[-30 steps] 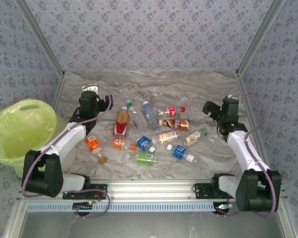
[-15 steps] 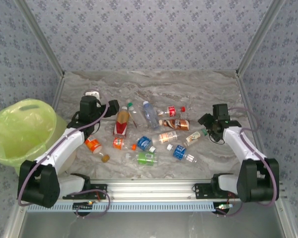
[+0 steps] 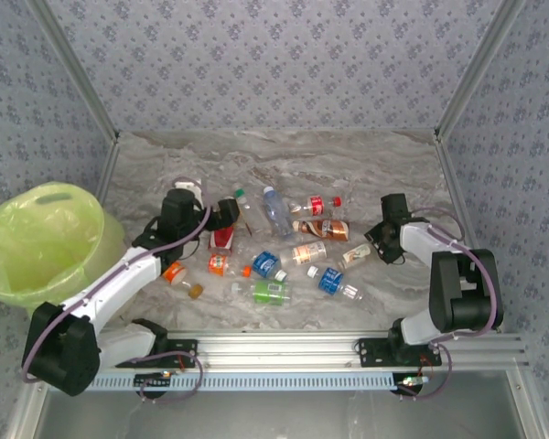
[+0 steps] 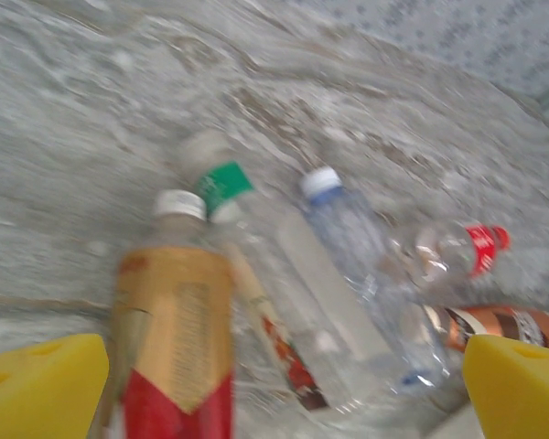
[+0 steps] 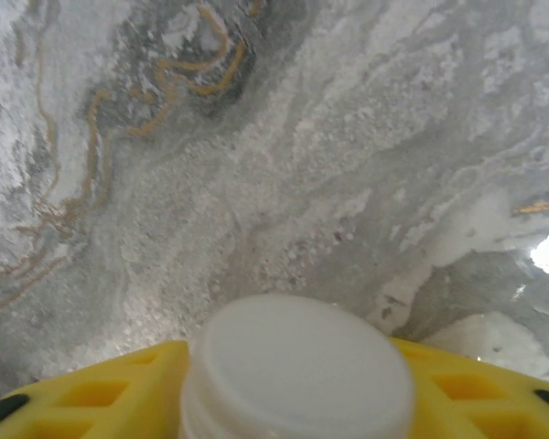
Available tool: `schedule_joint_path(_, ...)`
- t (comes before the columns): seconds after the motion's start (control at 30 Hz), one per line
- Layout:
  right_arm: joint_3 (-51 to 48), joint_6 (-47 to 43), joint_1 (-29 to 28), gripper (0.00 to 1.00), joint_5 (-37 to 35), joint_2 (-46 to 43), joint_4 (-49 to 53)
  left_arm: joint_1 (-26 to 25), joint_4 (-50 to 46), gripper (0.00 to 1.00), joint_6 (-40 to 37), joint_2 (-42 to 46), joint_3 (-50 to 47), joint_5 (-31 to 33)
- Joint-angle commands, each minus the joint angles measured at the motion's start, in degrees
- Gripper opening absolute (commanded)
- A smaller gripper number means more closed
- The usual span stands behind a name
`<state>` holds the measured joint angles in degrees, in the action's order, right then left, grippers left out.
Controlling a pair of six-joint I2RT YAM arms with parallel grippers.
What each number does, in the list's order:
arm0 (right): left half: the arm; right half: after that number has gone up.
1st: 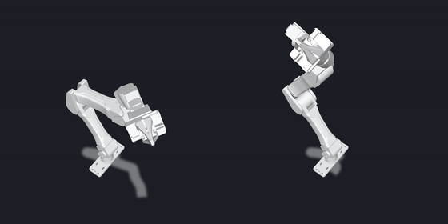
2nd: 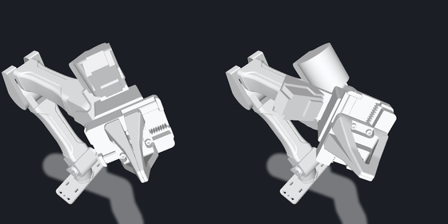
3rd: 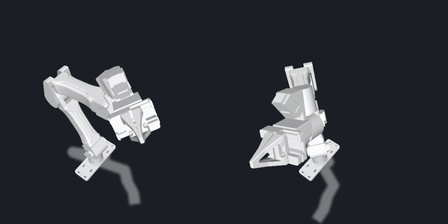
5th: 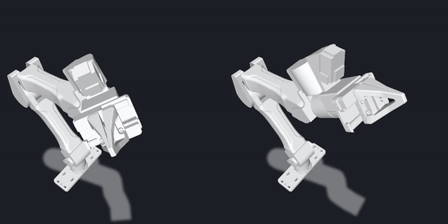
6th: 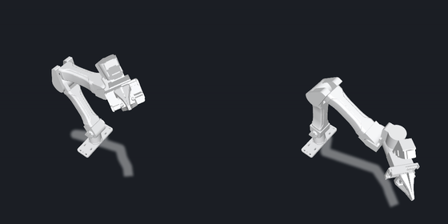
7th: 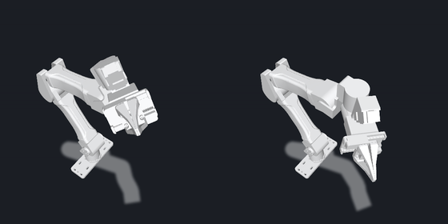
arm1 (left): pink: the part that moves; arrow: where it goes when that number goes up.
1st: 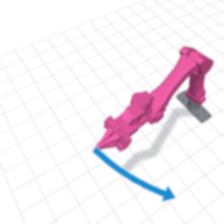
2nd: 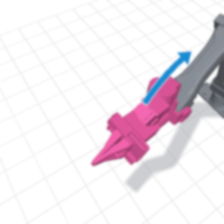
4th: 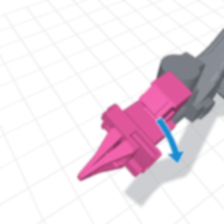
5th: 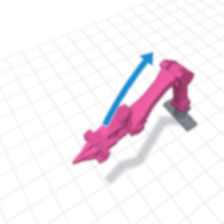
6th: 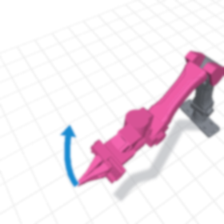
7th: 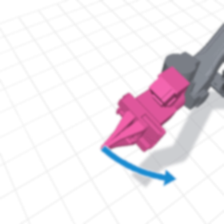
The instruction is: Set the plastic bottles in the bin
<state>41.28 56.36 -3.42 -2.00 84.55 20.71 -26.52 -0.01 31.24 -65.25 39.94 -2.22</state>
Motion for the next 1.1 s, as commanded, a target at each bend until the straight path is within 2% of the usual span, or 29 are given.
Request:
schedule_joint_path(0.0, -0.9, 0.6, -0.4, 0.49, -1.6, 0.5, -5.6, -2.2, 0.6, 0.99, 0.9, 1.7, 0.2, -0.3)
schedule_joint_path(0.2, -0.1, -1.2, -0.9, 0.23, -7.5, -4.7, -5.1, -3.0, 1.0, 0.99, -2.4, 1.2, 1.3, 4.6)
schedule_joint_path(0.33, 1.0, -3.0, -1.0, 0.1, -11.1, -9.4, -3.8, -3.0, 3.2, 0.99, -6.3, 0.5, 2.3, 1.6)
schedule_joint_path(0.4, 1.8, -4.3, -1.1, 0.0, -11.4, -11.7, -4.0, -3.0, 2.9, 0.99, -8.5, -0.4, 3.9, 0.1)
schedule_joint_path(0.5, 3.8, -6.5, -2.9, 0.0, -12.2, -15.8, -4.2, -3.0, 0.8, 0.99, -11.3, -3.3, 8.6, -7.1)
schedule_joint_path(0.67, 10.4, -13.5, -11.1, 0.0, -19.2, -20.7, -4.2, -4.9, 4.9, 1.0, -10.8, -9.6, 14.2, -19.0)
schedule_joint_path(0.9, 19.3, -19.5, -19.3, 0.0, -12.9, -18.3, -7.2, -11.1, 7.1, 0.99, -16.0, -16.1, 22.4, -33.5)
schedule_joint_path(1.07, 22.6, -19.8, -23.8, 0.0, -8.8, -16.0, -12.6, -14.7, 4.9, 0.99, -19.3, -20.8, 27.7, -35.4)
